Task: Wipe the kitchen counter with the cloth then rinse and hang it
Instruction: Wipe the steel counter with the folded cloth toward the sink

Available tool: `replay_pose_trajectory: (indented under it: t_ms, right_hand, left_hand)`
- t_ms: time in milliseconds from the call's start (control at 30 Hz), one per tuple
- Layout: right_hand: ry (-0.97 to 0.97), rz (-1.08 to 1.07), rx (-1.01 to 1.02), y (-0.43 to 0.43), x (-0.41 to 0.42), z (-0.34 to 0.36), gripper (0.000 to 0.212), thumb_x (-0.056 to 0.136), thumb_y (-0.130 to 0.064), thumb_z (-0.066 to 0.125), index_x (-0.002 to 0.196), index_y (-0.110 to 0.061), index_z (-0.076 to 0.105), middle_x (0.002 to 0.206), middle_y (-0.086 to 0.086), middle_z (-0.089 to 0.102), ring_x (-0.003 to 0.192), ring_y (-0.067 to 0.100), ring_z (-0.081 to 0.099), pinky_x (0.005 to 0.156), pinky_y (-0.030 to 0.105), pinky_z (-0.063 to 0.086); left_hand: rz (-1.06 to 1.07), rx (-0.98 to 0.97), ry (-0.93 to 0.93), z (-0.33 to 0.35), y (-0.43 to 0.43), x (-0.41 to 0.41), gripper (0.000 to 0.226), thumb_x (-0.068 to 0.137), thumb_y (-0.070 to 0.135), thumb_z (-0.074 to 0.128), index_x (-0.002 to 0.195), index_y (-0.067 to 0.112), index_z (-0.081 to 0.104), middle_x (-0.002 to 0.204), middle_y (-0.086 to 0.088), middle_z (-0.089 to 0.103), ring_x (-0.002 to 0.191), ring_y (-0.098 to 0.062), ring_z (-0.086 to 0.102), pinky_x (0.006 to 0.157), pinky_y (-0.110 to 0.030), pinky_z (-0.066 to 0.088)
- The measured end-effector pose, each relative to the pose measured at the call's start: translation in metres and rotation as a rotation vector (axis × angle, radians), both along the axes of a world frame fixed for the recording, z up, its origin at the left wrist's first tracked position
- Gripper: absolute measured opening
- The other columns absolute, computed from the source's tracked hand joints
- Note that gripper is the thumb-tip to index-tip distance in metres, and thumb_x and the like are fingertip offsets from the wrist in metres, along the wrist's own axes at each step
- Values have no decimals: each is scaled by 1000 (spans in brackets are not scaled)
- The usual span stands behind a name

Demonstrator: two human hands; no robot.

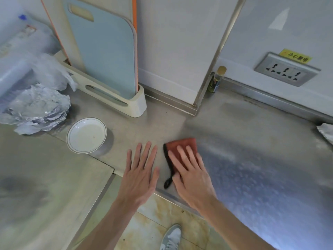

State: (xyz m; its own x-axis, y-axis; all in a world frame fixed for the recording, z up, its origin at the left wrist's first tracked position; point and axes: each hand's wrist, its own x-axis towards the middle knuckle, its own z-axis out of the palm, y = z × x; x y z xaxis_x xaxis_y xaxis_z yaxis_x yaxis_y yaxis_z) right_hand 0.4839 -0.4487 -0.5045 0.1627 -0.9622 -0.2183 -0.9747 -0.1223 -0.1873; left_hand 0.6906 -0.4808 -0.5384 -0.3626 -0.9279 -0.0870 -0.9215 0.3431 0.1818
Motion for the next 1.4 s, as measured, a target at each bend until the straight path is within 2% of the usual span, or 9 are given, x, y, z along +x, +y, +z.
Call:
replay_pose_trajectory:
  t_ms: [133, 233, 367, 533, 700, 800, 933, 1233, 1400]
  right_hand:
    - [90, 15, 13, 81, -75, -1, 66, 100, -39, 42, 164, -31, 26, 172, -2, 24, 161, 25, 15, 127, 49, 15]
    - [107, -265, -14, 87, -127, 3, 63, 102, -38, 30, 162, -19, 31, 170, 9, 29, 159, 33, 21, 125, 50, 18]
    - [72, -570, 2, 13, -109, -1, 75, 96, -44, 10, 167, -20, 12, 174, 9, 14, 161, 33, 10, 130, 50, 10]
    - [28, -290, -74, -35, 7, -7, 68, 102, -40, 24, 167, -26, 12, 175, 2, 12, 162, 29, 6, 131, 52, 10]
    - [30, 103, -40, 67, -2, -2, 64, 103, -41, 39, 164, -28, 26, 171, -1, 28, 160, 25, 19, 130, 49, 14]
    - [124, 44, -40, 125, -67, -10, 64, 100, -41, 42, 162, -24, 35, 170, 3, 30, 159, 27, 23, 127, 49, 17]
    - [120, -147, 2, 146, -99, -10, 62, 107, -43, 16, 159, -17, 41, 170, 7, 28, 160, 32, 20, 126, 55, 20]
    - [-53, -143, -31, 60, 60, -3, 58, 111, -48, 15, 164, -26, 22, 172, 0, 20, 161, 26, 11, 129, 54, 19]
    - [-46, -101, -28, 55, 52, -9, 59, 111, -55, 22, 165, -33, 12, 173, -4, 15, 162, 23, 6, 130, 52, 18]
  left_hand:
    - [8, 0, -13, 2, 1, -1, 68, 105, 39, 34, 165, 18, 10, 173, -4, 5, 160, -30, 0, 126, -58, 10]
    - [11, 5, -8, 3, 0, -1, 67, 106, 40, 31, 165, 17, 8, 173, -4, 4, 160, -30, -1, 126, -58, 9]
    - [13, 14, -8, 4, 1, -2, 67, 106, 41, 28, 165, 17, 6, 173, -4, 1, 159, -30, -3, 127, -57, 8]
    - [-19, 25, -12, 2, 0, 0, 65, 106, 39, 23, 165, 17, 5, 173, -5, 0, 159, -31, -4, 126, -57, 8]
    - [-15, 39, -5, 3, -1, 2, 64, 106, 40, 15, 165, 17, 6, 173, -5, 2, 159, -30, -4, 127, -57, 8]
    - [-16, 37, 10, 4, -1, 2, 65, 104, 38, 21, 165, 17, 9, 173, -5, 4, 159, -31, -1, 126, -58, 11]
    - [-2, 51, 6, 5, -1, 0, 66, 104, 38, 24, 165, 17, 8, 173, -4, 3, 159, -31, -1, 126, -58, 10]
    - [26, 84, -28, 11, 0, -4, 69, 105, 54, 9, 164, 19, 13, 173, -3, 7, 160, -29, 0, 127, -55, 7]
    - [43, 128, 16, 14, -1, -2, 74, 101, 63, 2, 165, 25, 3, 173, 2, -4, 159, -23, -13, 128, -50, -2]
